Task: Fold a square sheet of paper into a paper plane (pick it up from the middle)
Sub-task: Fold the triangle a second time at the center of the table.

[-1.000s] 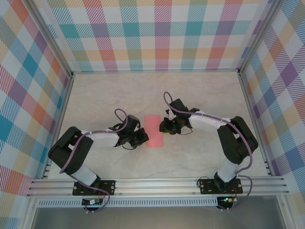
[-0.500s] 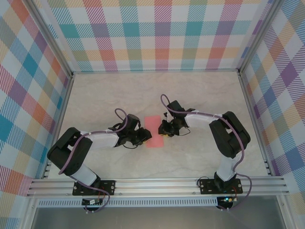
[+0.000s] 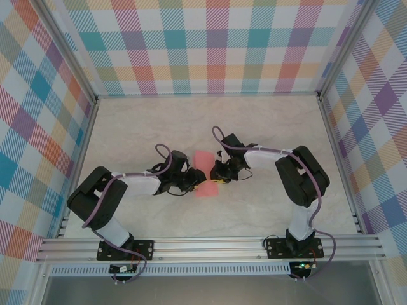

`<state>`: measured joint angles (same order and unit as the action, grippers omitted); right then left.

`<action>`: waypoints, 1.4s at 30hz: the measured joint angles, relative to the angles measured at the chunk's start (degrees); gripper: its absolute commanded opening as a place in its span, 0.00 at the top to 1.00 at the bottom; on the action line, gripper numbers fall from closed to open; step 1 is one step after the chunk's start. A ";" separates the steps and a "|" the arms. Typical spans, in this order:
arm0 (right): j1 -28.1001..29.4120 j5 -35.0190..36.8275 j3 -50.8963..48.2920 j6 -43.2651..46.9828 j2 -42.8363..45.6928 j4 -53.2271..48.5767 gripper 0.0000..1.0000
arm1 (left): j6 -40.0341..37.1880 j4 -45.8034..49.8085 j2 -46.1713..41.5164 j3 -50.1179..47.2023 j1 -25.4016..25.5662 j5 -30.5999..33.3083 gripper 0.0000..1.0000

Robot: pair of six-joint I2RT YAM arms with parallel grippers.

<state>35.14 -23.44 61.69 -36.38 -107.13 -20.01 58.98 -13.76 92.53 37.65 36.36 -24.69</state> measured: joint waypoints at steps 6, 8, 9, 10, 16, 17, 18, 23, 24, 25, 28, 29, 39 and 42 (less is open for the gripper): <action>0.00 0.04 0.81 0.44 -0.83 -1.33 0.79 | 0.22 -0.31 0.00 0.92 0.00 -0.55 0.69; 0.00 0.15 1.07 0.44 -1.20 -1.75 0.79 | 0.22 -0.15 0.00 0.92 0.00 -0.76 0.67; -0.02 0.24 1.27 0.44 -1.20 -1.99 0.79 | 0.20 -0.07 -0.02 0.90 0.00 -0.81 0.66; -0.02 0.28 1.42 0.46 -1.20 -2.16 0.79 | 0.20 0.09 -0.04 0.85 0.00 -0.81 0.66; -0.02 0.44 1.86 0.46 -1.49 -2.86 0.79 | 0.02 2.40 -2.12 -0.57 0.00 -1.53 0.63; -0.02 0.44 1.90 0.46 -1.49 -2.97 0.79 | -0.09 3.10 -2.49 -0.66 0.02 -1.77 0.63; -0.02 0.44 1.95 0.46 -1.49 -3.04 0.79 | -0.24 3.63 -2.82 -0.68 0.04 -1.90 0.65; -0.02 0.44 2.08 0.44 -1.57 -3.23 0.79 | -0.76 4.74 -4.17 -0.68 0.22 -2.95 0.72; -0.02 0.44 2.08 0.44 -1.57 -3.23 0.79 | -0.72 4.74 -4.48 -0.68 0.26 -3.10 0.73; -0.02 0.44 2.08 0.46 -1.57 -3.23 0.79 | -0.72 4.68 -4.68 -0.68 0.26 -3.23 0.73; -0.02 0.44 2.08 0.44 -1.57 -3.23 0.80 | -0.70 4.44 -4.85 -0.52 0.26 -3.37 0.73; -0.02 0.44 2.08 0.44 -1.57 -3.23 0.79 | -0.68 4.39 -4.85 -0.35 0.26 -3.37 0.73; -0.02 0.42 2.19 0.46 -1.57 -3.26 0.80 | -0.20 1.14 -2.80 2.08 0.26 -3.39 0.72; -0.02 0.42 2.19 0.46 -1.57 -3.26 0.80 | -0.07 1.20 -2.14 2.08 0.26 -3.34 0.74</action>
<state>35.11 -23.03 63.88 -35.92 -108.71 -23.27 58.92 -12.56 90.39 39.72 36.62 -28.03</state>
